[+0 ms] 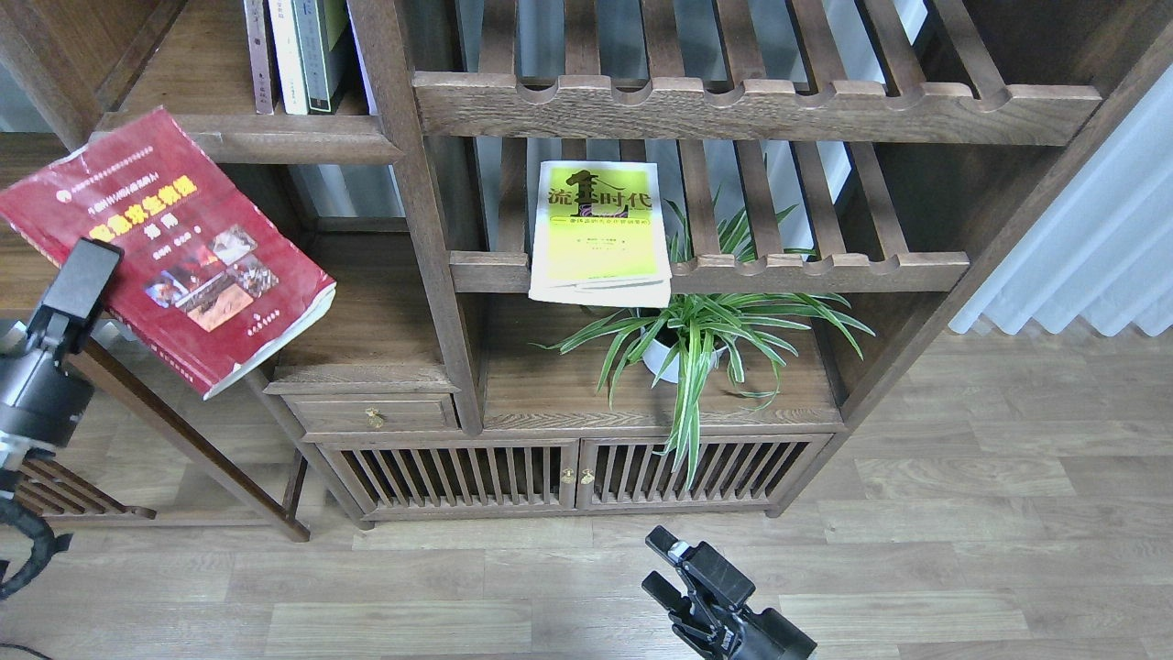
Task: Organize books on shelf
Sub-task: 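Carry the red book with the left gripper up to the upper outer compartment, then insert the red book into the upper outer compartment with the left gripper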
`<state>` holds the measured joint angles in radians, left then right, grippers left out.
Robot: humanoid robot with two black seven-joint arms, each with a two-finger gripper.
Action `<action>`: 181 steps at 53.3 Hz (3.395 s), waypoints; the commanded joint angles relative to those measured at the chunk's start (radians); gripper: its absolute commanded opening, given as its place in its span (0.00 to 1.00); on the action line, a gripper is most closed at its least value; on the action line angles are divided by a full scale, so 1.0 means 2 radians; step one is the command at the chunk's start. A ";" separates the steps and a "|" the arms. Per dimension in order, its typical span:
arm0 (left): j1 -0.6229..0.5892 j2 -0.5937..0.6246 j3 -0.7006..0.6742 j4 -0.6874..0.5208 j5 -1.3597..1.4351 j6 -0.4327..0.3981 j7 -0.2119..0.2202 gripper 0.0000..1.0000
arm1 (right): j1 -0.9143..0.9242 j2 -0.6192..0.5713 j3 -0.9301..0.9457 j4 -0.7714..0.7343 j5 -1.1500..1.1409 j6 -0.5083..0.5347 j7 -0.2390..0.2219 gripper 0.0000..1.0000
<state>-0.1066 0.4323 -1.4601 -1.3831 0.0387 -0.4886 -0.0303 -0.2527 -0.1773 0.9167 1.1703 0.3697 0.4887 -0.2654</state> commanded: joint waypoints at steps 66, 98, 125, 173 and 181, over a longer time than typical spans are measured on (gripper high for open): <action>-0.171 0.223 -0.013 0.001 -0.012 0.000 0.040 0.07 | 0.037 0.000 0.003 -0.018 0.004 0.000 0.001 0.98; -0.243 0.233 -0.009 0.032 0.054 0.000 0.068 0.07 | 0.035 0.002 0.003 -0.018 0.004 0.000 0.001 0.98; -0.350 0.211 0.068 0.119 0.096 0.000 0.069 0.07 | 0.030 0.002 0.003 -0.011 0.005 0.000 0.001 0.98; -0.599 0.091 0.226 0.338 0.212 0.000 0.026 0.05 | 0.018 0.010 0.010 -0.006 0.005 0.000 0.001 0.98; -0.601 0.077 0.227 0.354 0.227 0.000 0.007 0.05 | 0.019 0.012 0.010 -0.007 0.005 0.000 0.001 0.98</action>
<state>-1.3033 0.6071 -1.0082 -0.6948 0.4714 -0.4886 0.0117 -0.2163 -0.1564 0.9375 1.1581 0.3808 0.4887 -0.2627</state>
